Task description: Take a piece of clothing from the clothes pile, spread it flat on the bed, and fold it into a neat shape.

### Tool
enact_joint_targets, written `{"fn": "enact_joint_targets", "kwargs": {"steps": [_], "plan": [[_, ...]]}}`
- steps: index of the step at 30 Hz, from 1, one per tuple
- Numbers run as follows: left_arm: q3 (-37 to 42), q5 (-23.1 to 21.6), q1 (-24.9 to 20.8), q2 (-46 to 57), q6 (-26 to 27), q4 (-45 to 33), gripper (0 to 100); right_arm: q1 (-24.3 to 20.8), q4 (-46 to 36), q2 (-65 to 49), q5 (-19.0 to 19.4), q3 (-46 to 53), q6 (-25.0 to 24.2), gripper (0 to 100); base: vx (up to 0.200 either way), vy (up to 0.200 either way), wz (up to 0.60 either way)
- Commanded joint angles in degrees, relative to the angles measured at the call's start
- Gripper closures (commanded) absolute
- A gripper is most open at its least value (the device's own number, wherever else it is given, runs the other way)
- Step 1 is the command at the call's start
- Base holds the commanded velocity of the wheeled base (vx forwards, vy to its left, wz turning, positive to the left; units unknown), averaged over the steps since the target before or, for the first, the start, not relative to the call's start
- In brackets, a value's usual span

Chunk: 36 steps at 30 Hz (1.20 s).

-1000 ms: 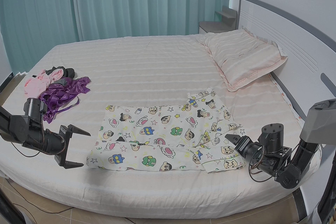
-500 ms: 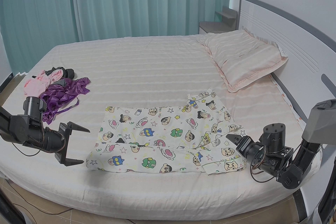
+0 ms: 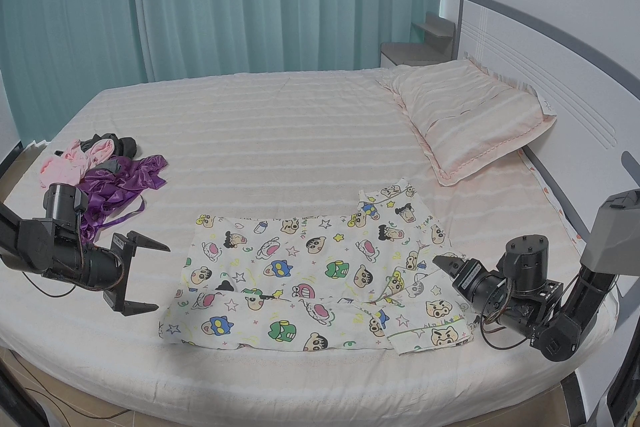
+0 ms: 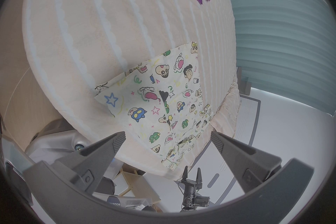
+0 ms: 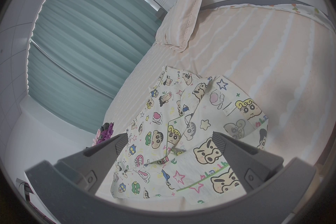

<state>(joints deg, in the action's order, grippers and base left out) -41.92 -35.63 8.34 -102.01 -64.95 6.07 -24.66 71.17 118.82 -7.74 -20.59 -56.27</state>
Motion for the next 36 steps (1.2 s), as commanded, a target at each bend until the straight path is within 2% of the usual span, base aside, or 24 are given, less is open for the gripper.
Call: {"fn": "enact_joint_targets", "kwargs": {"steps": [1, 7, 12, 16, 19, 33, 36], "plan": [[0.18, -0.14, 0.01, -0.03, 0.0, 0.08, 0, -0.04, 0.02, 0.01, 0.01, 0.02, 0.02, 0, 0.0, 0.0, 0.0], [1.23, 0.13, -0.08, -0.21, 0.0, 2.28, 0, -0.04, 0.02, -0.08, 0.01, 0.11, 0.02, 0, 0.2, 0.0, 0.0], [1.14, 0.39, -0.08, -0.38, -0.7, 2.54, 0, -0.12, 0.02, 0.09, 0.01, 0.46, 0.02, 0, 0.0, 0.0, 0.0], [0.44, 0.39, -0.08, -0.38, -4.57, 2.81, 0, -0.12, 0.02, 0.18, 0.01, 0.46, 0.11, 0, 0.0, 0.0, 0.0], [0.61, 0.3, -0.16, 0.06, -4.66, 2.81, 0, -0.12, 0.02, 0.18, 0.01, 0.46, 0.29, 0, 0.0, 0.0, 0.0], [0.88, 0.3, -0.43, 0.15, -4.22, 2.81, 0, -0.04, 0.02, 0.01, 0.01, 0.73, 0.29, 0, 0.0, 0.2, 0.0], [1.49, 0.3, -0.43, 0.32, -2.72, 2.63, 0, -0.04, 0.02, -0.26, 0.01, 1.08, 0.37, 0, 0.0, 0.2, 0.0]]}}
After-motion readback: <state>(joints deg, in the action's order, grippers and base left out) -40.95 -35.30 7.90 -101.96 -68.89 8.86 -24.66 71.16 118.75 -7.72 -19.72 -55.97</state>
